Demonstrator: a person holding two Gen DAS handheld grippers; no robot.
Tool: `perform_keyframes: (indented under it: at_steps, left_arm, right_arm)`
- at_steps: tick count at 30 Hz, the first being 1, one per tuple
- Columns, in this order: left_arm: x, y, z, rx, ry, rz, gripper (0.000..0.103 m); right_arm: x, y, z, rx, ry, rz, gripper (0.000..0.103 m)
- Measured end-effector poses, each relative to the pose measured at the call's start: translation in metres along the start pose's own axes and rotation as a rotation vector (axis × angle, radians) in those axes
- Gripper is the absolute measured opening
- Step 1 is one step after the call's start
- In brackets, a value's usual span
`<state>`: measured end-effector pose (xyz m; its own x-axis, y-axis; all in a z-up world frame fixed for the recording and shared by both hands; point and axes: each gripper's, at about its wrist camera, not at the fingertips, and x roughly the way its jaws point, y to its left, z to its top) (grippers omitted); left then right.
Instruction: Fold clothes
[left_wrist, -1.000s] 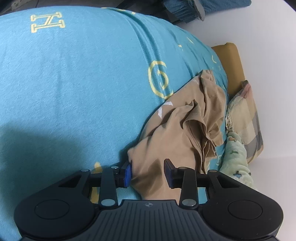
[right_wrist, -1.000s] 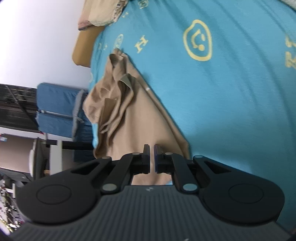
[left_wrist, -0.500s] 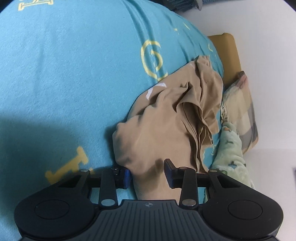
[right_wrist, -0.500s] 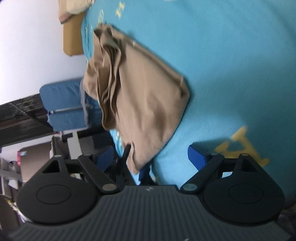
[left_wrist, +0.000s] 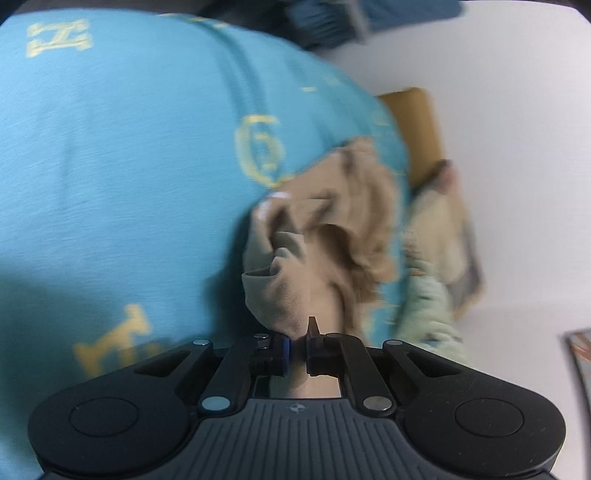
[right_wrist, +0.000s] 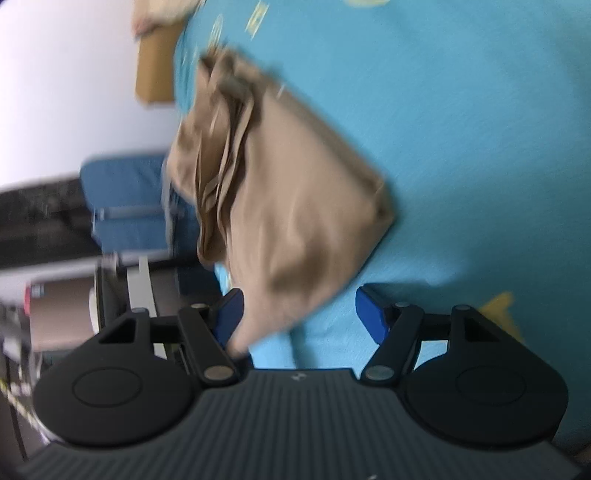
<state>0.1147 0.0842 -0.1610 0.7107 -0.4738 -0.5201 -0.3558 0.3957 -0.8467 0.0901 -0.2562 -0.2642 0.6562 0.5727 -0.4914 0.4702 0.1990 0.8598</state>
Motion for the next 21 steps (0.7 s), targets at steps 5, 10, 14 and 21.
perform_keyframes:
  at_steps: [5,10,14,21]
  left_arm:
    - [-0.003,-0.006,0.000,0.018,-0.017,-0.020,0.008]
    - [0.002,0.006,0.002,-0.052,0.001,0.022,0.008]
    - [0.014,0.018,0.010,-0.108,0.017,0.055,0.034]
    - [0.029,0.025,0.018,-0.104,0.026,0.115,0.038]
  right_arm:
    - [-0.009,0.000,0.008,-0.002,-0.083,-0.013,0.041]
    - [-0.022,0.001,0.016,-0.031,-0.167,-0.028,0.009]
    - [-0.026,0.012,0.013,-0.102,-0.196,-0.003,0.009]
    - [-0.028,0.018,0.013,-0.149,-0.216,-0.010,0.009]
